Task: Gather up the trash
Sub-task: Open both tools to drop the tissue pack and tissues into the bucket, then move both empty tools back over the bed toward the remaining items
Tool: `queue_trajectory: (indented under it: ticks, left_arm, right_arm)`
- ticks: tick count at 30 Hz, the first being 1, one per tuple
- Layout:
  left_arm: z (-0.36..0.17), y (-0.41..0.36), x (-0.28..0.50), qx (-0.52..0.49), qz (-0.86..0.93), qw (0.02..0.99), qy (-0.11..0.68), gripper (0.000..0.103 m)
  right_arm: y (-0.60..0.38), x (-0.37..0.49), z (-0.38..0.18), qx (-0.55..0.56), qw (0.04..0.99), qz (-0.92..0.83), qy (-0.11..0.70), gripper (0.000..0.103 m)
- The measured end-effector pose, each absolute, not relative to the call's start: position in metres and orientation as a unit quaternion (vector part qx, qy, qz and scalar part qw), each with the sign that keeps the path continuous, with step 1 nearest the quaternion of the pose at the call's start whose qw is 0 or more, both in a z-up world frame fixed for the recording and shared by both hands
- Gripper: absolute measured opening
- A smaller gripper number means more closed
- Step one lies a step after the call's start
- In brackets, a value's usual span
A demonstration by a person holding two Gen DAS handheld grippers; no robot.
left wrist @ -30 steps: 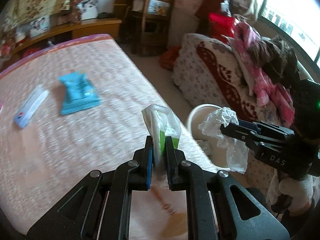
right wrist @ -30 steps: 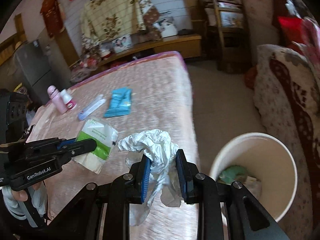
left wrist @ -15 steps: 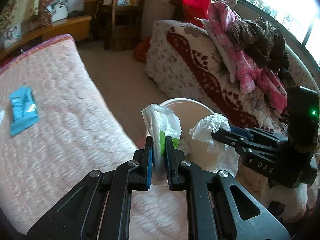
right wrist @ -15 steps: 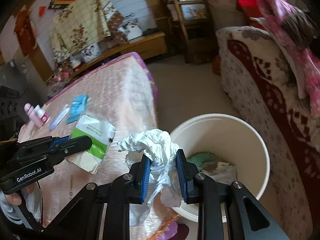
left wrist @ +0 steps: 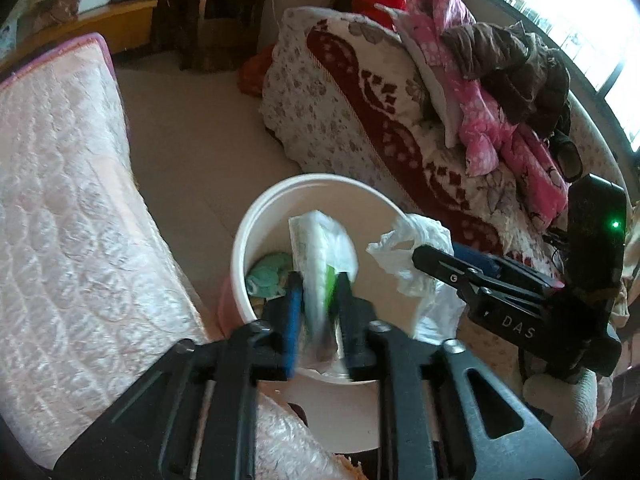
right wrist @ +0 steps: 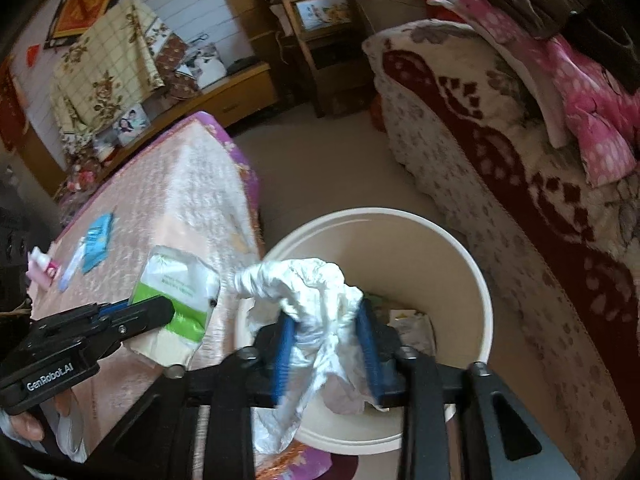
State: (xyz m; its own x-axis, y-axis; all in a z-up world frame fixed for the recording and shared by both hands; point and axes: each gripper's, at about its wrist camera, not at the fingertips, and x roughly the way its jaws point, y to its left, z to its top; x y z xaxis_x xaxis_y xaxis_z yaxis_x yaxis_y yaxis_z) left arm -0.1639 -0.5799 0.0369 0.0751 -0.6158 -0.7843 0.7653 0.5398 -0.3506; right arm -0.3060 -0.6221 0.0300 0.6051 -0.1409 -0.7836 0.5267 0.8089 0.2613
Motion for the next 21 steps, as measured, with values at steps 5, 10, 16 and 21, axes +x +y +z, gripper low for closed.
queue_trajectory:
  ticks: [5, 10, 16, 21]
  left_arm:
    - [0.034, -0.575, -0.162, 0.074, -0.471, 0.733, 0.485, 0.053]
    - [0.036, -0.565, -0.155, 0.072, -0.456, 0.743, 0.483, 0.053]
    - [0.041, -0.543, -0.147, 0.072, -0.427, 0.766, 0.475, 0.053]
    - [0.046, -0.523, -0.143, 0.079, -0.407, 0.784, 0.461, 0.053]
  right_arm:
    - [-0.628, -0.309, 0.024, 0.247, 0.86, -0.211, 0.394, 0.059]
    - [-0.623, -0.304, 0.018, 0.253, 0.858, -0.198, 0.4, 0.059]
    - [-0.609, -0.294, 0.019, 0.249, 0.861, -0.183, 0.404, 0.059]
    - [-0.595, -0.285, 0.026, 0.234, 0.865, -0.176, 0.408, 0.059]
